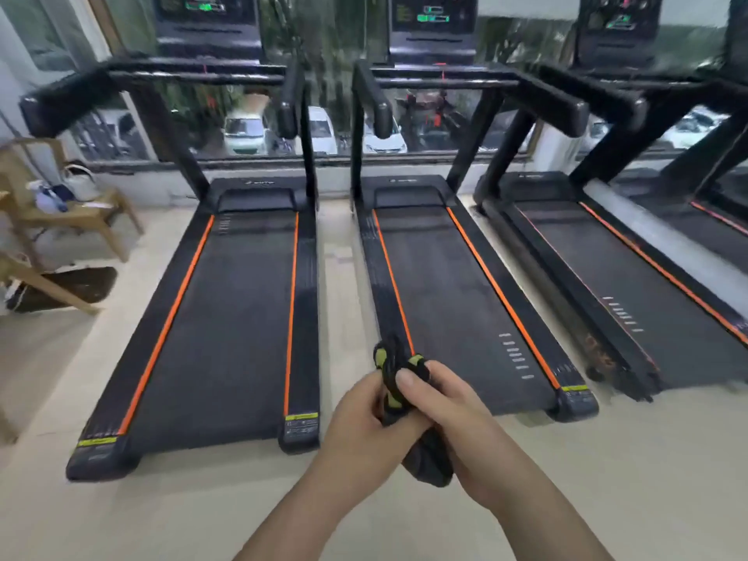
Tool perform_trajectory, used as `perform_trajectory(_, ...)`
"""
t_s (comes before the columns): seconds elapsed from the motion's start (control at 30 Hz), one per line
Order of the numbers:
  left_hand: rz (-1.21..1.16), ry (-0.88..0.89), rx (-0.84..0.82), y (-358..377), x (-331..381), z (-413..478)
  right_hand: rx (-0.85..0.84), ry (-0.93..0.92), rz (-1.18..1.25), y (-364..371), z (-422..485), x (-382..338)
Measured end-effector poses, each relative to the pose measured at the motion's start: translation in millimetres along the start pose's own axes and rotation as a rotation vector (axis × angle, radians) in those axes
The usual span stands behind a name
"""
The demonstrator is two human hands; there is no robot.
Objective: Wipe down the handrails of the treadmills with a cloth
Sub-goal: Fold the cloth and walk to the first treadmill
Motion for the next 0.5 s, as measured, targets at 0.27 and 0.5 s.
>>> perform_trajectory(0.27, -0.24, -0.133, 0.324, -192.0, -23.5, 34.4, 0.059, 0.055, 0.177, 142.5, 126.3, -25.9)
perform_trajectory(0.5, -0.402, -0.24, 0.548, -289.4, -43.1, 91.1, 0.009, -0.019, 0.314, 199.2, 212.9, -91.3)
Point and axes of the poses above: each hand's wrist, its own z-axis towards the middle knuckle, its own y-axis out of the palm, x = y × z, the point moved 6 cm from there along z, towards the middle knuckle, and after that the axes turned 8 degrees about y, right-handed, at the moved point
